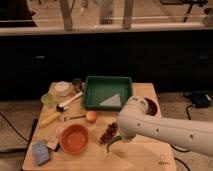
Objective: Place pepper in red bowl
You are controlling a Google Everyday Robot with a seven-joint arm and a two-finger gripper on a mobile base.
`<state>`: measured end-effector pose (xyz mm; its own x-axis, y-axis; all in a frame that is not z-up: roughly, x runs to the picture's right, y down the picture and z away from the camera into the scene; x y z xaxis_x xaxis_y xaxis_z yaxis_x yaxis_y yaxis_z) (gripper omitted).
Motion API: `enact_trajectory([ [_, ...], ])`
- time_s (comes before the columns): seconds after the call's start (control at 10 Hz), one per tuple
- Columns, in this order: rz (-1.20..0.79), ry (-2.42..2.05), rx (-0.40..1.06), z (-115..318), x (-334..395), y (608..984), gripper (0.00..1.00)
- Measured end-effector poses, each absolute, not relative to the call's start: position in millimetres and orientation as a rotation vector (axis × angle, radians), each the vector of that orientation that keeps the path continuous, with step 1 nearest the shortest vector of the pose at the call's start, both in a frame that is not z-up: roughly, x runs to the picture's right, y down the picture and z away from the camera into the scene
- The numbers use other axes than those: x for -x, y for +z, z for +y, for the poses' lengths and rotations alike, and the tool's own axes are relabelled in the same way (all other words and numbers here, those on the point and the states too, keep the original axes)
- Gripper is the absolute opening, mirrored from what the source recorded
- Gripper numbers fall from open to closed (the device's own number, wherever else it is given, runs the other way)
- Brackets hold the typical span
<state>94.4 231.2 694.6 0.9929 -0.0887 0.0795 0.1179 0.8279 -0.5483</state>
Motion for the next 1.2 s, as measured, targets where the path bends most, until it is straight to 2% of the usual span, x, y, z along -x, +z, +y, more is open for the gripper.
enact_trajectory([
  [1.2,-0.081,-0.181,0.609,233.6,-58.7,701.1,0.05],
])
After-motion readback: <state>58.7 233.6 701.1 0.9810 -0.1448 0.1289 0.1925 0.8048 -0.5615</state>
